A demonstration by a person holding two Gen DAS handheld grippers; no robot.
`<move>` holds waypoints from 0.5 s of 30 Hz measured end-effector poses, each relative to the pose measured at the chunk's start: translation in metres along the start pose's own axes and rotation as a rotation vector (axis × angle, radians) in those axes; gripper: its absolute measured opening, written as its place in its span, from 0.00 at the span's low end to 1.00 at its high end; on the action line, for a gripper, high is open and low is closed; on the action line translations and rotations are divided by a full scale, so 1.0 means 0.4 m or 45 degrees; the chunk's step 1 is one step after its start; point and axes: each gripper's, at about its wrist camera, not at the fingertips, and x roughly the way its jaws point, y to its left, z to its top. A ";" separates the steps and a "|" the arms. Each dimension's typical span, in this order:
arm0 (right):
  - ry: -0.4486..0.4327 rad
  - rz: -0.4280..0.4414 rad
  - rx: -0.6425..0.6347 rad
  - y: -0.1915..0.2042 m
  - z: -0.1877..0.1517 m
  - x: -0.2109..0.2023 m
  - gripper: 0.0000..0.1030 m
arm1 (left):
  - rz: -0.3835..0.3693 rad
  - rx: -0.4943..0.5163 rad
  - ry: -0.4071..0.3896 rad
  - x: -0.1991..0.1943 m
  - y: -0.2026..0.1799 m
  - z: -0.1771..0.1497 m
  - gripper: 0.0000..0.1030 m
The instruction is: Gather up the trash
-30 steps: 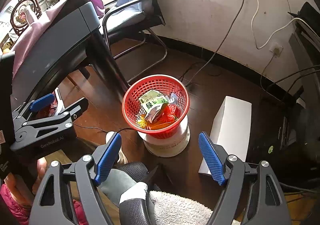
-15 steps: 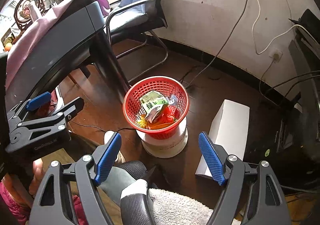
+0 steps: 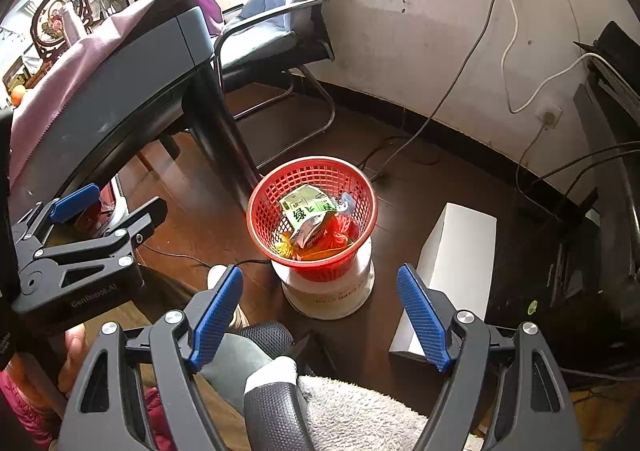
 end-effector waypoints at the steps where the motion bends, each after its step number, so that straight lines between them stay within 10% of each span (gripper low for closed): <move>1: 0.000 0.001 -0.001 0.001 -0.001 0.000 0.76 | 0.001 0.001 -0.002 -0.001 0.000 0.000 0.93; 15: 0.008 0.008 0.001 0.011 -0.007 -0.002 0.76 | -0.011 -0.016 0.009 -0.001 0.008 0.005 0.93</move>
